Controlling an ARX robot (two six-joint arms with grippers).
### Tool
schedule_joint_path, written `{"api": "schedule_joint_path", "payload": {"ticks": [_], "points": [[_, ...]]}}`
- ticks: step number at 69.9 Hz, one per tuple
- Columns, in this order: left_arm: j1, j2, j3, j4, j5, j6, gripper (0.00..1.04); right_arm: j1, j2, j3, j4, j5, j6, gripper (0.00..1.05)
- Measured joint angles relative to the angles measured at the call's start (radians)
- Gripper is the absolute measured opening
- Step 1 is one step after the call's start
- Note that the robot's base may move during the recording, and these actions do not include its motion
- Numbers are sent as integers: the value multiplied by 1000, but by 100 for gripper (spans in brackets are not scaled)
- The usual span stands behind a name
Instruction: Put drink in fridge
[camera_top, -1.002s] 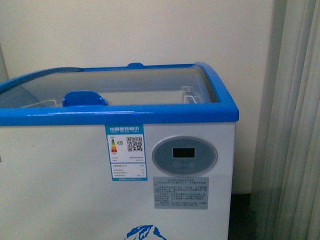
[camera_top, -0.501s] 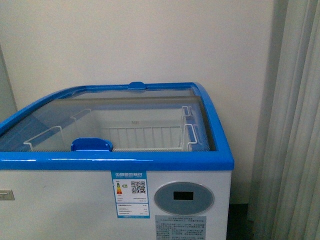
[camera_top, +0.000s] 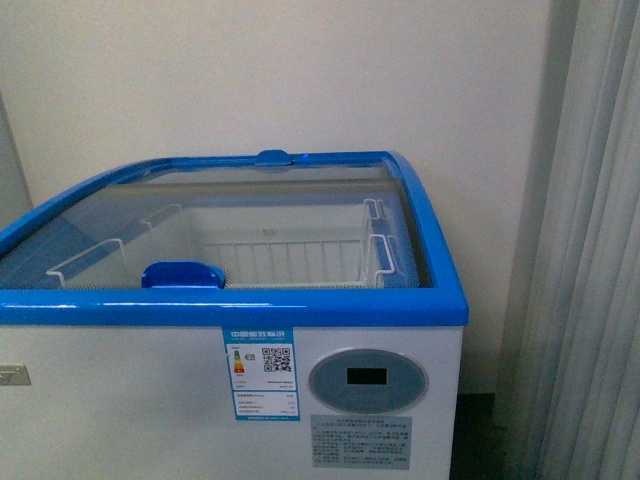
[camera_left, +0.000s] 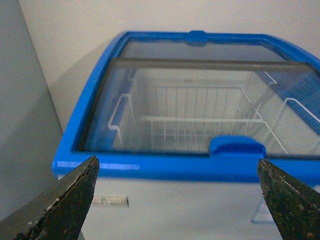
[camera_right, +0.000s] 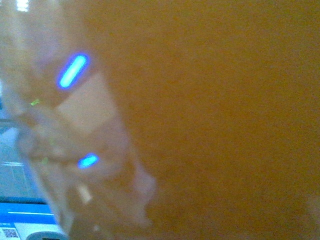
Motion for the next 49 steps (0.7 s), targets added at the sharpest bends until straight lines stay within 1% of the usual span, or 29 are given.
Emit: {"api": "schedule_joint_path", "payload": {"ticks": [8,9,10,13,17,21,23,26,35,44,49], "points": [[-33,101,118,24,68,140,97,0,0,0,0,0,0,36],[-42,119,140,24,85,189,97,0,0,0,0,0,0,36],[-47,127,149,24,93,200,97,0,0,0,0,0,0,36],[-72,173,202,9,144,346,97,0,0,0,0,0,0,36],[-96,222,258,-63,241,542,97,0,0,0,0,0,0,36],[-106,264,314,-183,328,742,97,0,0,0,0,0,0,36],[-106,276,328,-217,345,780,97,0,0,0,0,0,0,36],[-106,303,365,-294,372,912,97,0,0,0,0,0,0,36],[-106,413,500,-493,404,1258,97,0,0,0,0,0,0,36],[-104,476,566,-573,404,1394,97,0,0,0,0,0,0,36],[-104,513,598,-580,401,1432,97,0,0,0,0,0,0,36]]}}
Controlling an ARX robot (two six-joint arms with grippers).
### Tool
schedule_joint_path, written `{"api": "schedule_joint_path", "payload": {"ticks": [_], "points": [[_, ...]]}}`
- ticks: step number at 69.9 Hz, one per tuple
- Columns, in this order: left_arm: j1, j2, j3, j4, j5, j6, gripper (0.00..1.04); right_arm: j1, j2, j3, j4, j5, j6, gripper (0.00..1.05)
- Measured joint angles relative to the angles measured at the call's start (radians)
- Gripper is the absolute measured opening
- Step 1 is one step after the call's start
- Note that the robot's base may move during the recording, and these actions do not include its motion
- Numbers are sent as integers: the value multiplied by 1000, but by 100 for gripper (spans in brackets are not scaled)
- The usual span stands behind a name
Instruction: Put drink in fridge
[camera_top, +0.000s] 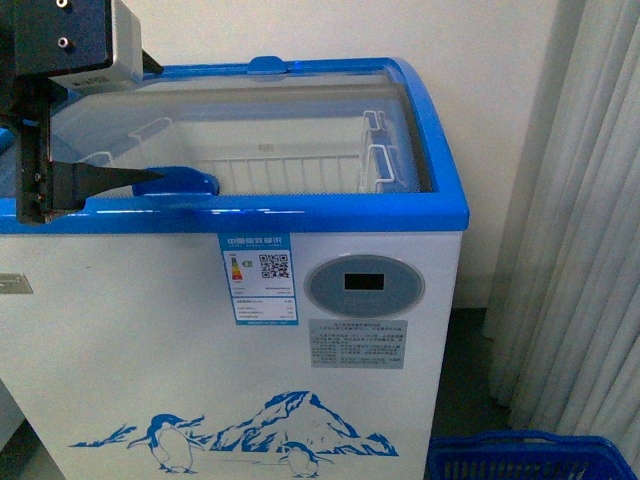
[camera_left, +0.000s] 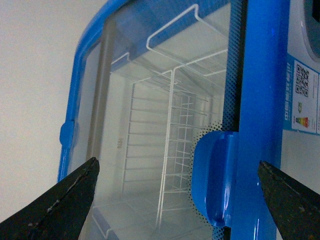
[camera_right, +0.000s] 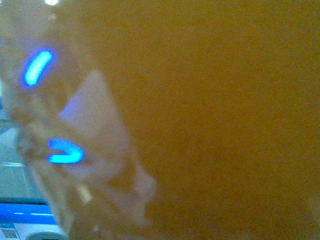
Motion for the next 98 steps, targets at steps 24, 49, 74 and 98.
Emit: {"api": "schedule_joint_path", "payload": {"ticks": [24,49,74,98], "points": [[-5,85,88,-34,-18,63,97,0,0,0,0,0,0,36],[-6,173,158,-8,-57,89,97,0,0,0,0,0,0,36],[-14,325,352,72,-68,74,97,0,0,0,0,0,0,36],[-47,631,812,133,-256,79,97,0,0,0,0,0,0,36]]}}
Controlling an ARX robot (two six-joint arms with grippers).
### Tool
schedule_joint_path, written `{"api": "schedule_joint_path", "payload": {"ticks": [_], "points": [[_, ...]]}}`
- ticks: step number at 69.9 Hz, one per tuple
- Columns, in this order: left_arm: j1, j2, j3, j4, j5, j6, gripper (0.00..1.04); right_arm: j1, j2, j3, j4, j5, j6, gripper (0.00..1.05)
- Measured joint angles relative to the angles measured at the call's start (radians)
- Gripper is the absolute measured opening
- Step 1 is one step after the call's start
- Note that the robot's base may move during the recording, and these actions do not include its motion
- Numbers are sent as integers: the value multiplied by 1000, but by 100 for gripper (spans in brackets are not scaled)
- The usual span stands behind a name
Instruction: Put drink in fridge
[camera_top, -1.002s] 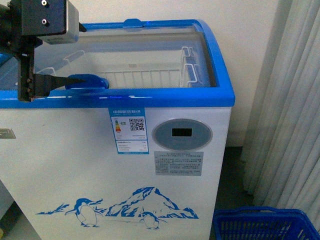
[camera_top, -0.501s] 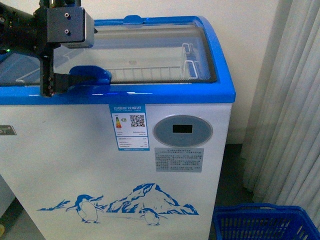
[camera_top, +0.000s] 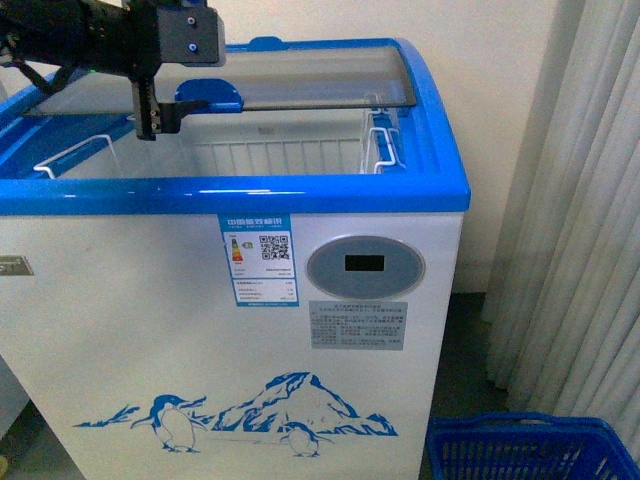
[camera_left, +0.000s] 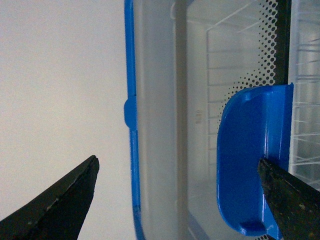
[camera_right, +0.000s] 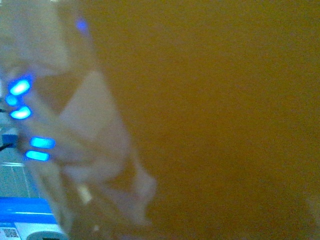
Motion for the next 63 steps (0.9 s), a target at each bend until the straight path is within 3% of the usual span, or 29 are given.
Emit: {"api": "schedule_joint_path", "payload": {"ticks": [21,26,31,39,48,63], "points": [[-22,339,562,-73,-173,-53,97,0,0,0,0,0,0,36],[-24,362,605,-70,-181,-60,97,0,0,0,0,1,0,36],[-24,380,635,-21,-266,-143,97,0,0,0,0,0,0,36],[-28,262,428,121,-436,-299,97,0,0,0,0,-2,0,36],[-23,34,124,124,-509,-520,97,0,0,0,0,2,0,36],[-37,-426,-445,97,-469,-1007,97,0,0,0,0,-2,0,36]]}}
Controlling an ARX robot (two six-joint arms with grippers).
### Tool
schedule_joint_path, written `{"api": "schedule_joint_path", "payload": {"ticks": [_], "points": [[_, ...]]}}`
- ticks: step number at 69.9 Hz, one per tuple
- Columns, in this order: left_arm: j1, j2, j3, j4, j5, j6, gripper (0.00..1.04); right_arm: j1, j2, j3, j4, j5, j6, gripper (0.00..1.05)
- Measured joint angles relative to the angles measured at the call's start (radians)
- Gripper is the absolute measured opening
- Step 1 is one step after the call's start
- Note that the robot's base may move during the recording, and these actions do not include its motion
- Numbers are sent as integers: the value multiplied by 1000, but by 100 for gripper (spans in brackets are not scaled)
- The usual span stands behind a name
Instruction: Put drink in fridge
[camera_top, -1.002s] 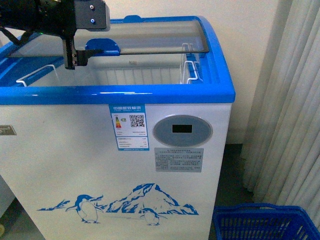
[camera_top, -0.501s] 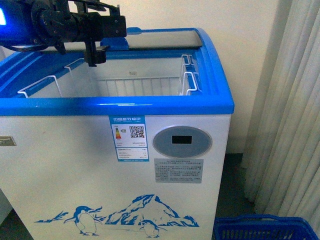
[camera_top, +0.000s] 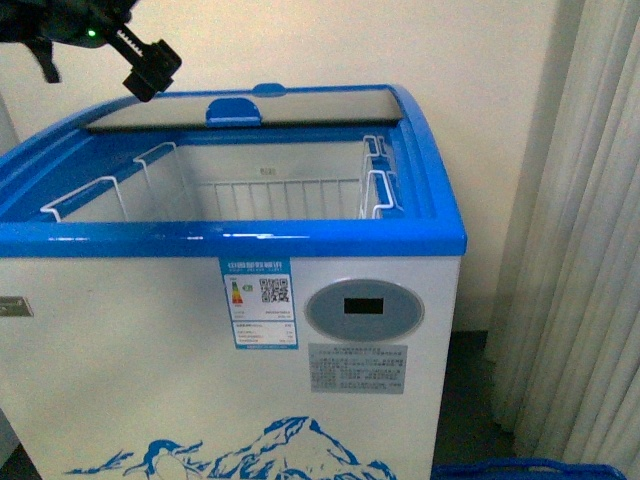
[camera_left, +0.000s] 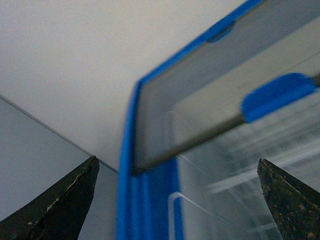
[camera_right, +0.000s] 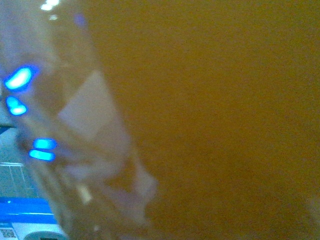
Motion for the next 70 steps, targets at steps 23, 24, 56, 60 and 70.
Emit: {"api": "schedule_joint_path", "payload": {"ticks": [23,24,56,60,70], "points": [[12,-692,-939,367,-9,-526,68,0,0,0,0,3,0,36],[20,-748,-997,377,-8,-537,65,0,0,0,0,3,0,36],[125,-1120,-1448,414,93,-613,3,21,871,849,-559,-319,-336,36],[125,-1155,-1472,403,93,-613,3,70,1057,1050,-618,-310,-409,36],[125,-1223,-1511,372,93,-613,3,163,1382,1477,-753,-275,-480,36]]}}
